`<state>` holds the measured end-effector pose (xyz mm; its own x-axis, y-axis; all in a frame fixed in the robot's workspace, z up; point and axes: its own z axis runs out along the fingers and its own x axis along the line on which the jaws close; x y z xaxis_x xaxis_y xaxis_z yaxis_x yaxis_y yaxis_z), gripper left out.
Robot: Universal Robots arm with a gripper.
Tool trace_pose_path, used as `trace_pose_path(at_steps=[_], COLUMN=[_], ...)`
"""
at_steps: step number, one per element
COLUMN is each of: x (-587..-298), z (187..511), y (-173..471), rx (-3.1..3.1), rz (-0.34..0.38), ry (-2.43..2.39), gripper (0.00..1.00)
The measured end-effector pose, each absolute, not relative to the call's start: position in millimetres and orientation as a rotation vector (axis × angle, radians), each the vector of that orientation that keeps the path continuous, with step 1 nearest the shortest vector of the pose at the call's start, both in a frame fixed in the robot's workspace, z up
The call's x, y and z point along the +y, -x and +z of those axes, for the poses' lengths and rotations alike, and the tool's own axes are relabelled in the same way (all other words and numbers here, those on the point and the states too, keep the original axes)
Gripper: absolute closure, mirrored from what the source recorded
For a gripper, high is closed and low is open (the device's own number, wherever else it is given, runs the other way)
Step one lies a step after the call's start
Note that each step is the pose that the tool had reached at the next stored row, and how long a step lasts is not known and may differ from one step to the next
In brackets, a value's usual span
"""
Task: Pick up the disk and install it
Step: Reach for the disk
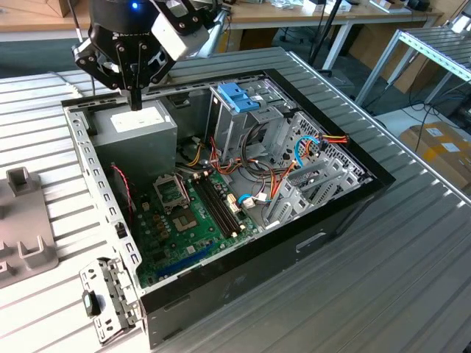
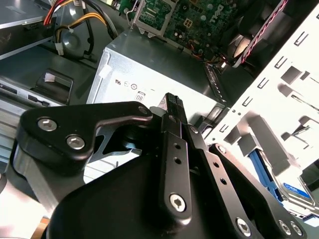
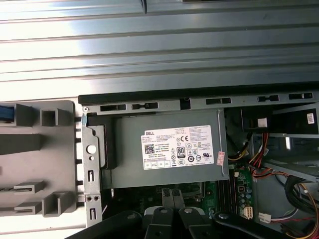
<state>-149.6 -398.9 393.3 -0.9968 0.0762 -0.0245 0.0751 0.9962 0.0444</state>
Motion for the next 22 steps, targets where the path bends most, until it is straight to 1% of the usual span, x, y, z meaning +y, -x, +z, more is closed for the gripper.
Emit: trace_pose_path(at_steps=[22], x=[-398.9], z=[393.3], y=[154.4], rx=[3.113], rz=[0.068], ry=[-0.118], gripper=[0.89])
